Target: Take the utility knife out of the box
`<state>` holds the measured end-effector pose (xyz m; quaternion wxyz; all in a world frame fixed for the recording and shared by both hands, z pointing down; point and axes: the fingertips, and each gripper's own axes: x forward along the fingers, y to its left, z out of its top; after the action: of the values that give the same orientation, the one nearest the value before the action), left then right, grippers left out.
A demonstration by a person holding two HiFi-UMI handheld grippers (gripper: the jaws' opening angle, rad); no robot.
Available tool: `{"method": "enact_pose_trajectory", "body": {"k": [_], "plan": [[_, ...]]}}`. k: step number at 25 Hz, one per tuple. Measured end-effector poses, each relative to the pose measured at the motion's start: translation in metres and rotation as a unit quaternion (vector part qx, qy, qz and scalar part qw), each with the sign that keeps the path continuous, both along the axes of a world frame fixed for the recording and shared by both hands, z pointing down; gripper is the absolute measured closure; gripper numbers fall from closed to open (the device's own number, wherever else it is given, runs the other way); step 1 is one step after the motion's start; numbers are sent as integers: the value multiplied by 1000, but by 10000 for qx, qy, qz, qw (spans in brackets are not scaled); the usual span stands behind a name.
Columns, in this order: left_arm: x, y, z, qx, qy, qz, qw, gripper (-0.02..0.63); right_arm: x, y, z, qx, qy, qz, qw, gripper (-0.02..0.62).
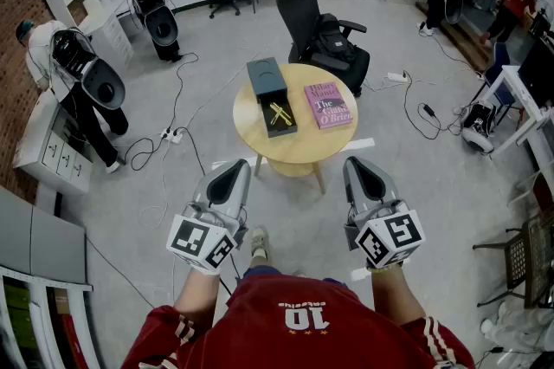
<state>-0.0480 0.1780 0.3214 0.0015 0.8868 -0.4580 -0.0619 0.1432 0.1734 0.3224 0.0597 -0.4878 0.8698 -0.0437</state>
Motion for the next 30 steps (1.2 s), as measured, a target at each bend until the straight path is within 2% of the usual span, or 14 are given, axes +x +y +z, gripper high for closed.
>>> {"method": "enact_pose_trajectory", "body": {"k": [15,21,30], "plan": [[4,-3,-4,-34,-50,29,10000,603,7,-4,-6,-10,3,103,9999,607],[-2,-4,-3,-55,-62,13,10000,603,1,-5,-6,-24,-156,21,9999,607],[-3,-21,-4,-70,-55,20,10000,603,-1,-21,-6,-101,-94,-9,9999,606]]}}
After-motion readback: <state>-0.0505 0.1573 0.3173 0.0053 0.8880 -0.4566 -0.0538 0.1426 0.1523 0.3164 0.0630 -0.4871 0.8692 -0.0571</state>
